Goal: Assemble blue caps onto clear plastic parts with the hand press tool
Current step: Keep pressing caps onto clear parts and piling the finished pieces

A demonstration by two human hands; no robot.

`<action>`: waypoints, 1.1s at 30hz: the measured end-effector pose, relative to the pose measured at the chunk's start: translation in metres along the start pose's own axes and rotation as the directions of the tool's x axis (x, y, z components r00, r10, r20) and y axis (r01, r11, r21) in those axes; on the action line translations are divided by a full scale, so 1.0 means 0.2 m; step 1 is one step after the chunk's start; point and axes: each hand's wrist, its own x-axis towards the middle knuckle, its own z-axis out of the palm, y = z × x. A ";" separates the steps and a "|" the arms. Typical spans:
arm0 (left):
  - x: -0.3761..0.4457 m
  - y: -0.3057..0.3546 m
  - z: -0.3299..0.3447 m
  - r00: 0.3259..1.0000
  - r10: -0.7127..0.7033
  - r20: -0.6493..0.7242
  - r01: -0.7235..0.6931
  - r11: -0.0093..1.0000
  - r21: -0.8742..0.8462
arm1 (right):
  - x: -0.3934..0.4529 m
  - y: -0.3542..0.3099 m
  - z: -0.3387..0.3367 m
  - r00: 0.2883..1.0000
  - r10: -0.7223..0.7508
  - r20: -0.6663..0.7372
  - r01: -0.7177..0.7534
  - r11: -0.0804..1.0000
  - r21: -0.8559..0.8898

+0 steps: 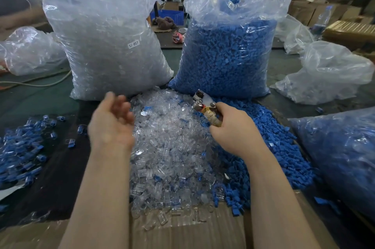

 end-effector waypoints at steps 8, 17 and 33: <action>-0.23 -0.25 0.18 0.836 -0.217 0.505 -0.245 0.675 0.696 | -0.01 -0.07 0.00 0.991 -0.120 -0.053 0.116 0.991 -0.059; -0.22 -0.25 0.17 0.886 0.028 0.463 -0.309 0.780 0.545 | -0.02 -0.05 0.00 0.994 -0.077 0.082 0.092 0.975 -0.203; -0.13 -0.23 0.08 0.881 0.026 0.472 -0.431 -0.368 0.824 | -0.01 0.11 0.00 0.818 0.573 -0.047 -0.572 0.805 -0.155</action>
